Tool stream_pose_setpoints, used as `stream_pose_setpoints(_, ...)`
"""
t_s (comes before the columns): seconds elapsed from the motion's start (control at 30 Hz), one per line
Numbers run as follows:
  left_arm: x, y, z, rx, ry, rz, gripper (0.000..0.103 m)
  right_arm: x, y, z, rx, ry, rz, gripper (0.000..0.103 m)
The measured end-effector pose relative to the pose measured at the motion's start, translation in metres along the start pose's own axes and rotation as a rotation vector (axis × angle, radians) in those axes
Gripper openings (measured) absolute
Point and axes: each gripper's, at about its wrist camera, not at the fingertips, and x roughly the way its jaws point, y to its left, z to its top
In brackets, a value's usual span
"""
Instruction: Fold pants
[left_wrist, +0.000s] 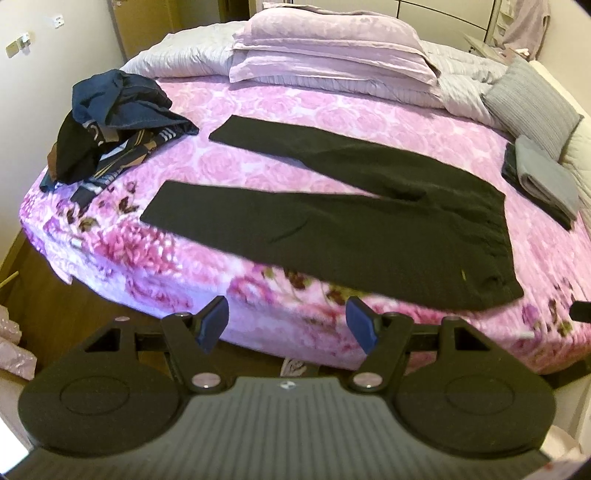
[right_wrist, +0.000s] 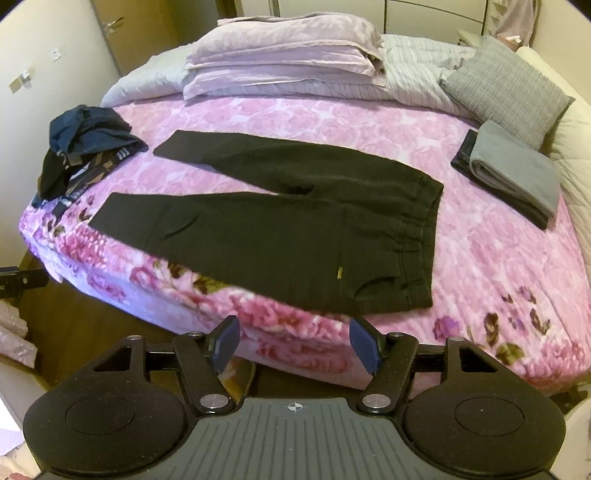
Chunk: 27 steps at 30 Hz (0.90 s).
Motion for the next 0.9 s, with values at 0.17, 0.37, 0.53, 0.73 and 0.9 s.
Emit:
stream_pose_setpoints(0.17,0.055,0.014,0.058,0.018,-0.021,-0.008,0.067,0.037,-0.014,0.047,0.077,-0.016,-0.012,0.063)
stream_pose_setpoints(0.37,0.142,0.021,0.155,0.140,-0.034,-0.053,0.067,0.082,-0.042,0.115,0.243,-0.055,-0.040,0.063)
stream_pose_setpoints(0.53,0.222,0.014,0.224,0.317,-0.017,-0.139,0.067,0.122,-0.065,0.151,0.356,-0.040,-0.090,0.063)
stream_pose_setpoints(0.73,0.320,-0.010,0.273,0.503,-0.003,-0.238,0.066,0.180,-0.088,0.154,0.443,0.041,-0.156,0.063)
stream_pose_setpoints(0.9,0.409,-0.040,0.300,0.677,-0.012,-0.312,0.062,0.227,-0.116,0.148,0.497,0.085,-0.195,0.063)
